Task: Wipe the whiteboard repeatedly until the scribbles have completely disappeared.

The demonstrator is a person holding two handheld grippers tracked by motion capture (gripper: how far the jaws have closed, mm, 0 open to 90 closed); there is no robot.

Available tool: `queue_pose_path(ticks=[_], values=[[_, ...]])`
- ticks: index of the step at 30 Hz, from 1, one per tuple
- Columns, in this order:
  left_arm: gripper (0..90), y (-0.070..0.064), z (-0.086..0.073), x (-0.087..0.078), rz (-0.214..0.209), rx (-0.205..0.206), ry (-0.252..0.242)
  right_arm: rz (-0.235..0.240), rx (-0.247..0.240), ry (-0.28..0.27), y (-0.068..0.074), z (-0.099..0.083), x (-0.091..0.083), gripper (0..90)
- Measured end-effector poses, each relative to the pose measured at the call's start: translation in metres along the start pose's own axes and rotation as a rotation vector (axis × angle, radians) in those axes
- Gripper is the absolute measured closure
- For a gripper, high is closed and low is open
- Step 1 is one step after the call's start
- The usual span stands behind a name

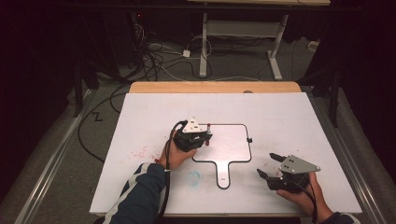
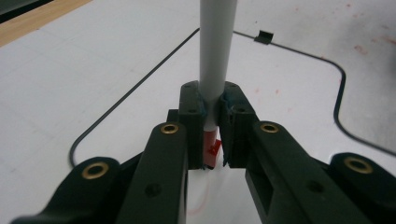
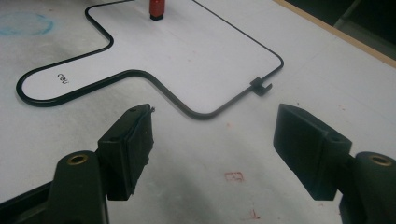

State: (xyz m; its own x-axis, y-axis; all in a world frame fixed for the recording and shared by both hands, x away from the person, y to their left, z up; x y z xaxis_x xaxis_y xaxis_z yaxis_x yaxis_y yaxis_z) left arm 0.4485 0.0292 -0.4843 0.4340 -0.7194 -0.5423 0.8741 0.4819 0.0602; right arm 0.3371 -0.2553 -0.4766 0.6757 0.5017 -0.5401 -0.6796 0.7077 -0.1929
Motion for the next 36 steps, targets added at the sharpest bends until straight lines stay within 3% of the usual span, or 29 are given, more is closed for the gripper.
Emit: queue_pose_path(ticks=[2,9,12,15,20,21,30,36], values=[[79.2,0.002,-0.006,-0.009,0.024,-0.007,0.028,0.002,-0.004,0.0,0.001,0.0,0.0,29.5],[79.1,0.008,-0.015,-0.021,0.046,-0.008,0.035,0.001,-0.004,0.003,0.001,0.0,0.001,29.5],[79.2,0.011,-0.016,-0.021,0.042,-0.029,0.017,0.001,-0.005,0.004,0.0,0.0,0.001,29.6],[79.2,0.01,-0.01,-0.011,0.042,-0.036,0.001,0.005,-0.006,0.009,0.002,0.0,0.003,29.6],[79.2,0.002,0.006,0.015,0.004,-0.028,-0.042,0.013,-0.013,0.011,0.004,0.0,0.004,29.6],[79.2,-0.003,0.008,0.019,-0.003,-0.044,-0.037,0.015,-0.009,0.012,0.004,0.0,0.004,29.5],[79.2,-0.037,0.035,0.053,-0.064,0.024,-0.042,0.014,-0.007,0.009,0.002,-0.001,0.003,29.6],[79.2,-0.036,0.038,0.056,-0.024,0.063,-0.023,0.013,-0.011,0.01,0.002,-0.001,0.003,29.6]])
Point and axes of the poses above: each handheld gripper's, and its own axes: x roughly forward along the jaws, z roughly out of its top, y roughly to its left, the point moved 5 cm from there along x, roughly forward along the jaws, and after that the axes turned 3 degrees about x, right-handed, at the moved point
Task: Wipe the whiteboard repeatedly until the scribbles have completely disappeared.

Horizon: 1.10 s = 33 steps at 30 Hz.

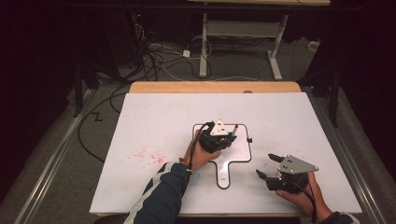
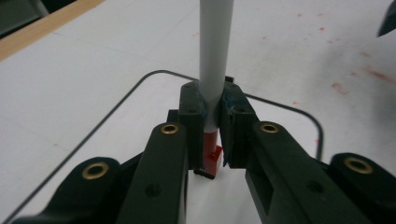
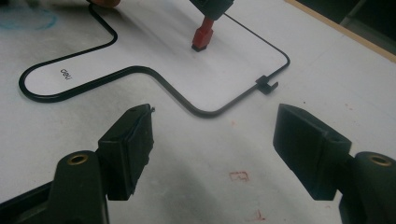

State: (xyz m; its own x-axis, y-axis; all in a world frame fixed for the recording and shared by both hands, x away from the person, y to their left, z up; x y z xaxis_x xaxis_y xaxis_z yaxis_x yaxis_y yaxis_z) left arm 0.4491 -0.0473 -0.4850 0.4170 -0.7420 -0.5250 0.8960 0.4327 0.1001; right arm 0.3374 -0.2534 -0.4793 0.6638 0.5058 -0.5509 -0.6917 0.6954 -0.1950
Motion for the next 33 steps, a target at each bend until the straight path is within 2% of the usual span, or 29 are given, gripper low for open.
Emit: queue_pose_path(ticks=[2,4,6,9,12,14,15,22,25,33], values=[[79.2,0.005,-0.003,-0.004,0.01,-0.015,0.002,-0.004,0.0,-0.005,0.0,0.001,-0.002,29.6],[79.2,0.009,-0.005,-0.006,0.005,-0.052,-0.007,-0.004,0.002,-0.006,0.0,0.001,-0.002,29.6],[79.1,0.005,-0.004,-0.004,-0.009,-0.061,-0.015,-0.005,0.004,-0.003,-0.001,0.0,-0.001,29.6],[79.1,-0.009,0.002,0.003,-0.022,-0.02,-0.016,-0.001,-0.002,-0.001,0.001,0.001,0.0,29.6],[79.2,-0.017,0.006,0.004,-0.025,0.033,0.008,0.003,-0.007,0.001,0.001,0.0,0.0,29.6],[79.2,-0.014,0.003,-0.001,-0.03,0.026,0.017,0.0,-0.002,-0.001,0.001,0.0,-0.001,29.7],[79.2,-0.011,-0.001,-0.005,-0.02,0.027,0.02,0.0,-0.002,-0.001,0.001,0.0,-0.001,29.7],[79.2,0.019,-0.033,-0.044,0.024,-0.072,-0.005,-0.008,0.004,-0.006,-0.001,0.0,-0.003,29.7],[79.2,0.026,-0.04,-0.055,0.054,-0.061,0.019,-0.009,0.0,0.0,0.001,0.001,-0.001,29.7],[79.2,0.031,-0.054,-0.078,0.075,-0.058,0.05,-0.007,0.001,0.003,0.0,0.0,0.0,29.7]])
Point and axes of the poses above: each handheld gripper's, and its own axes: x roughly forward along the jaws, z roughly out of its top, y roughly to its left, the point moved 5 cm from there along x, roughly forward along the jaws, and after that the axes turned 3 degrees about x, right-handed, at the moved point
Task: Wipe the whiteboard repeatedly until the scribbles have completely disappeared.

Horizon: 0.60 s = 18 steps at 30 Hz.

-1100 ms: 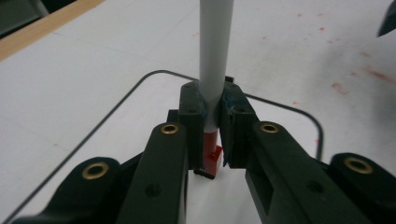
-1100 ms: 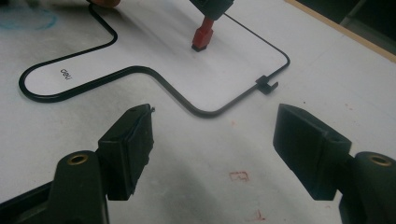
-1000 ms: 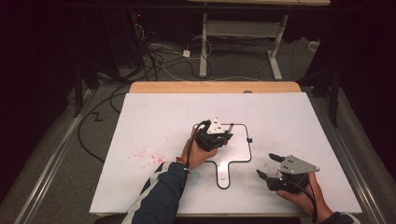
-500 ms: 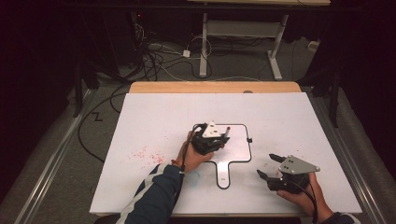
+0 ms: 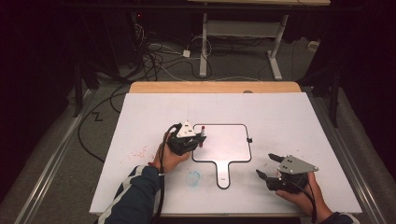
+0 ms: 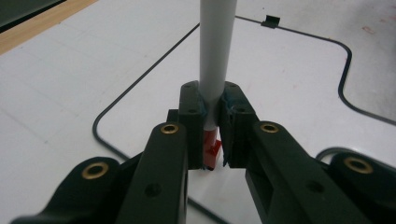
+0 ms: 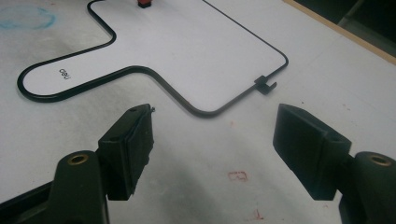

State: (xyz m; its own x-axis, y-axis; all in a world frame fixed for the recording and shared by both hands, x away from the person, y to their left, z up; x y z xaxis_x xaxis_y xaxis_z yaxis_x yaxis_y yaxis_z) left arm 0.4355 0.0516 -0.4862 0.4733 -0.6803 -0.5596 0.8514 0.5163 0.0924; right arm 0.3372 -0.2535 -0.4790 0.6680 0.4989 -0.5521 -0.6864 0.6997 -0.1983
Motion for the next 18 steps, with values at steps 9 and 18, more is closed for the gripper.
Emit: queue_pose_path(ticks=[9,18], values=[[79.1,-0.005,0.0,0.001,-0.021,-0.016,-0.023,0.003,-0.007,-0.003,0.001,0.001,0.0,29.8],[79.1,-0.024,0.035,0.046,-0.069,0.061,-0.028,0.009,-0.011,0.002,0.002,0.001,0.002,29.8]])
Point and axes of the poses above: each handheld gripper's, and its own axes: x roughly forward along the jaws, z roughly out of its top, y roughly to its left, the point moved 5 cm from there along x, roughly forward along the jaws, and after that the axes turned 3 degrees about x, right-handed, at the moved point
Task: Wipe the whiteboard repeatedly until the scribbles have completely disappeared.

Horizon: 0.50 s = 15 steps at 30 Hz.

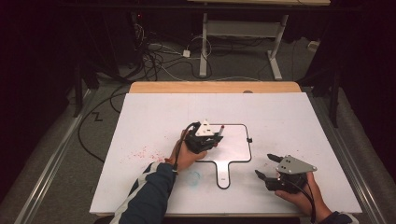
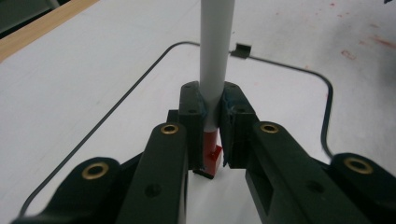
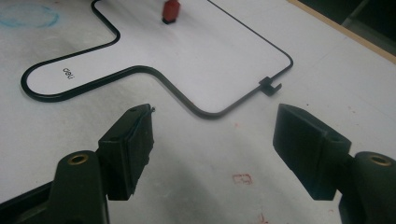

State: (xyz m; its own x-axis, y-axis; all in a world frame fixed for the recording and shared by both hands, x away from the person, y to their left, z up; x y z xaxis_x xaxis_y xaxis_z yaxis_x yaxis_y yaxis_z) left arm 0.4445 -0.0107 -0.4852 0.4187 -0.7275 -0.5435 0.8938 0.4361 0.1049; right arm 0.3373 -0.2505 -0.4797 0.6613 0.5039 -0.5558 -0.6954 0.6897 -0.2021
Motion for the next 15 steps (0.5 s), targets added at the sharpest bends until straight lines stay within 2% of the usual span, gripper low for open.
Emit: queue_pose_path(ticks=[3,6,9,11,15], values=[[79.1,-0.007,0.012,0.016,-0.032,-0.002,-0.007,-0.001,-0.001,0.0,-0.001,-0.001,0.0,29.8],[79.1,-0.017,0.021,0.027,-0.053,0.022,-0.008,-0.001,0.002,0.002,-0.002,-0.002,-0.001,29.7],[79.2,-0.021,0.026,0.034,-0.056,0.041,-0.005,-0.002,0.001,0.002,-0.002,-0.002,-0.002,29.7],[79.1,-0.018,0.026,0.033,-0.047,0.051,-0.001,-0.001,0.003,0.001,-0.002,-0.002,-0.002,29.8],[79.2,0.001,0.017,0.024,-0.003,0.0,0.003,-0.005,0.003,0.0,-0.002,-0.002,-0.003,29.8]])
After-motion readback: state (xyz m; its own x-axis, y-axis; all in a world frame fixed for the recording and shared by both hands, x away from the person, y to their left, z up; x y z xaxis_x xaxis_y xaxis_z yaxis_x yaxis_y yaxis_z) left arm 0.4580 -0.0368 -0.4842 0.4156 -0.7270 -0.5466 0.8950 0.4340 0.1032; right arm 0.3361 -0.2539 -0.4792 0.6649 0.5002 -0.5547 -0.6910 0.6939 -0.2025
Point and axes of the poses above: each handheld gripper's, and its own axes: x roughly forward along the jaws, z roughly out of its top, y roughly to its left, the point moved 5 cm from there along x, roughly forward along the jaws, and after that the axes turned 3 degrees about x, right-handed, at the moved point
